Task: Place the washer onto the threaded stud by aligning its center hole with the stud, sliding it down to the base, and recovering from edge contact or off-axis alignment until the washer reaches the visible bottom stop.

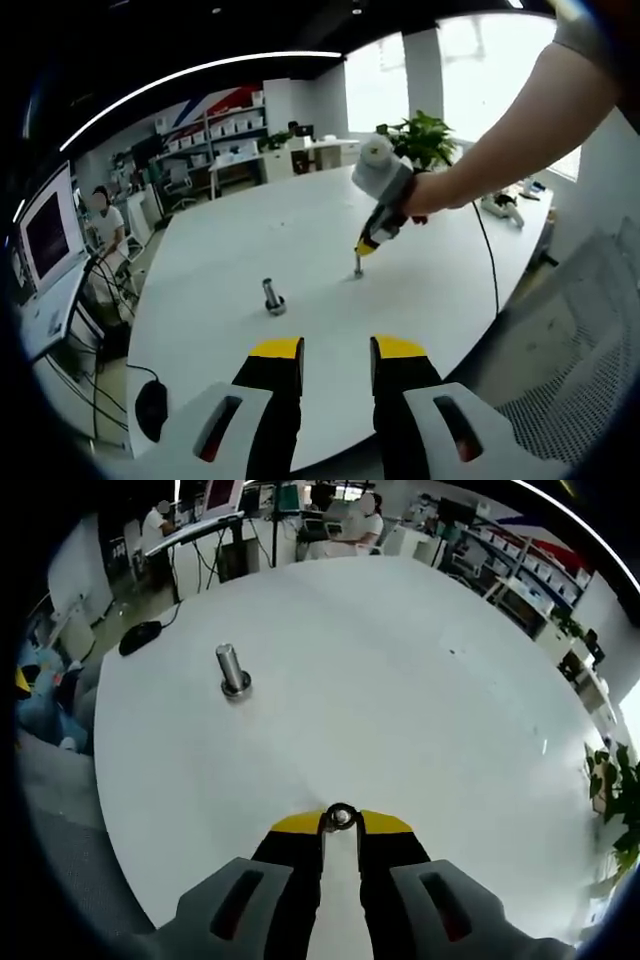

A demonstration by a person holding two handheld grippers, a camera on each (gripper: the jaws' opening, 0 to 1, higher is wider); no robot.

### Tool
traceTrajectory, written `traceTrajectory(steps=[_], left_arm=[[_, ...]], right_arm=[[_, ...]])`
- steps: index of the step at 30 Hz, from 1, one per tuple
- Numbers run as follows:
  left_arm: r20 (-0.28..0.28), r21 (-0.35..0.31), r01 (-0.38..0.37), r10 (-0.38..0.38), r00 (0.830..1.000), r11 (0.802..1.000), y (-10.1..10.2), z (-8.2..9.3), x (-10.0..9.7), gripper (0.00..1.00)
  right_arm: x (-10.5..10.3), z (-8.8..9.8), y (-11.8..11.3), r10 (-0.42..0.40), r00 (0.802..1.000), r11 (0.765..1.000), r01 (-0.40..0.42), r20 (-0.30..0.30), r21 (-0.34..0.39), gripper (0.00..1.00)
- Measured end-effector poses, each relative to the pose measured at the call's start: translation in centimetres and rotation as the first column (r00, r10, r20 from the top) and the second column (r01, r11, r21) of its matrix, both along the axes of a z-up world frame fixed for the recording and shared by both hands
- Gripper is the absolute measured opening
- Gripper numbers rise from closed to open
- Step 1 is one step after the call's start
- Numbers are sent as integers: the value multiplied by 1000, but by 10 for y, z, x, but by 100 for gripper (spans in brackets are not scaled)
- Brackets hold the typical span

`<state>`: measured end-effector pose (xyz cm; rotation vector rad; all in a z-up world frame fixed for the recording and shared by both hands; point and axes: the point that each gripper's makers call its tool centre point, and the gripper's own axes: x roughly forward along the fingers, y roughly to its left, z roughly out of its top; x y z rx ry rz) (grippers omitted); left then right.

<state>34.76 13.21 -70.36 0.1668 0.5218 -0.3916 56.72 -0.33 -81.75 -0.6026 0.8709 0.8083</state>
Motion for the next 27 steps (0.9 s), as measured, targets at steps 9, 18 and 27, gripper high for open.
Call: traceTrajectory(steps=[9,18,27], left_arm=[[-1,1,4,-4,1000,1000,-1,0,0,25],[-2,-1,7,-7,1000,1000,-1,0,-1,25],[-3,1,12,-12,1000,1000,-2,-1,-1,24]], right_arm=[[1,5,2,19,1000,1000,-19,20,4,14],[-2,2,3,19,1000,1000,-19,16,9,14],[-1,3,-6,-7,1000,1000,6,11,15,15]])
